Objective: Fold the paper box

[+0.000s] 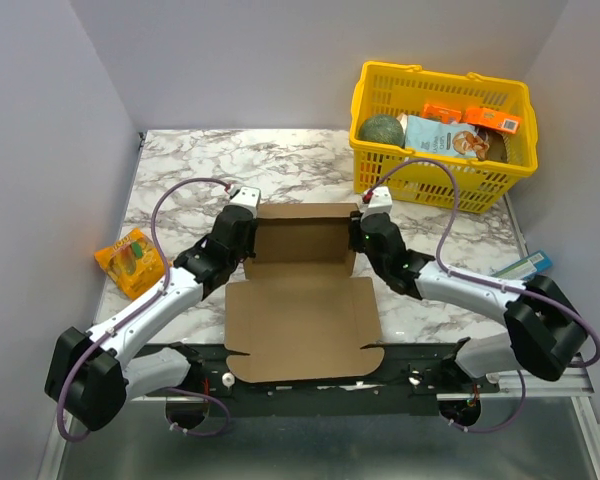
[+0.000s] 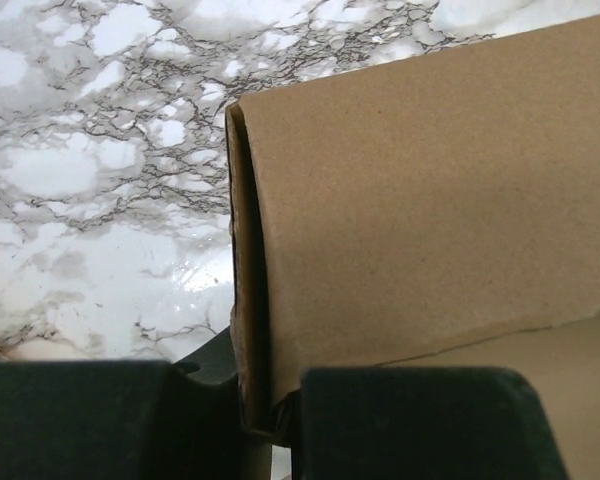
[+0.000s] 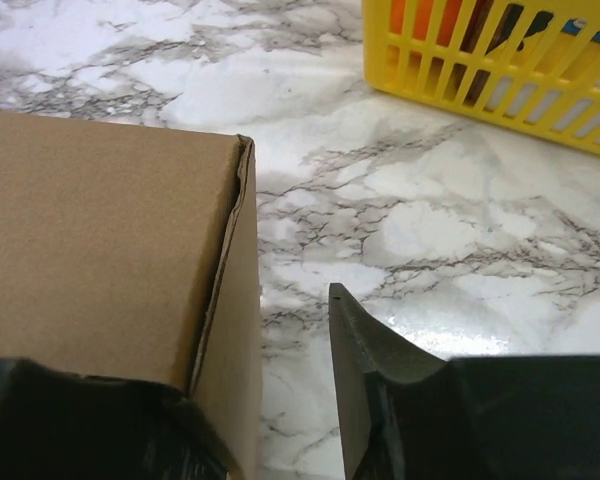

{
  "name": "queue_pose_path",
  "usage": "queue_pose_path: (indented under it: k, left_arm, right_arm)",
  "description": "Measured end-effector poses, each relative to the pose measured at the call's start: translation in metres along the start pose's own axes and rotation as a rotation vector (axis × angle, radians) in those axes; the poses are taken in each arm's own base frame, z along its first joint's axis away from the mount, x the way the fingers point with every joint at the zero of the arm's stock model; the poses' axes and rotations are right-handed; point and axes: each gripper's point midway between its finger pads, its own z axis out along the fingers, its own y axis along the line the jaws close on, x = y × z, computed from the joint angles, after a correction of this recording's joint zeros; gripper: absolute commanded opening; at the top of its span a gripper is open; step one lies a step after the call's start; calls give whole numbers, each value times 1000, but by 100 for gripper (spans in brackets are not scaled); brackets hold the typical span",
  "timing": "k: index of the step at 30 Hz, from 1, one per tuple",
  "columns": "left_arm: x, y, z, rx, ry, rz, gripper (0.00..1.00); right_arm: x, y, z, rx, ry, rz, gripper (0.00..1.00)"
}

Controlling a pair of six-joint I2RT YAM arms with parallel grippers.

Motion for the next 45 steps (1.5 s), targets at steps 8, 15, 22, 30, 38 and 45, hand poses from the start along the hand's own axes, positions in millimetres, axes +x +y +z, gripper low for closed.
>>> queue_pose_path:
  k: [8, 15, 22, 30, 38, 45]
  left_arm:
    - [-5, -1, 3, -5, 22, -13, 0]
    - [0, -1, 4, -9, 44, -6, 0]
    - [2, 0, 4, -10, 52, -7, 0]
    - [3, -1, 4, -10, 52, -22, 0]
    - [6, -2, 3, -3, 65, -19, 0]
    - [6, -10, 1, 28, 65, -13, 0]
  right_arm:
    - [2, 4, -34, -132, 38, 75, 69]
    - [18, 18, -65, -240, 79, 78, 72]
    - [35, 31, -76, -254, 121, 101, 72]
    - [63, 13, -57, -88, 162, 128, 59]
    - [67, 10, -42, -1, 147, 124, 25]
    - [67, 8, -38, 46, 125, 148, 7]
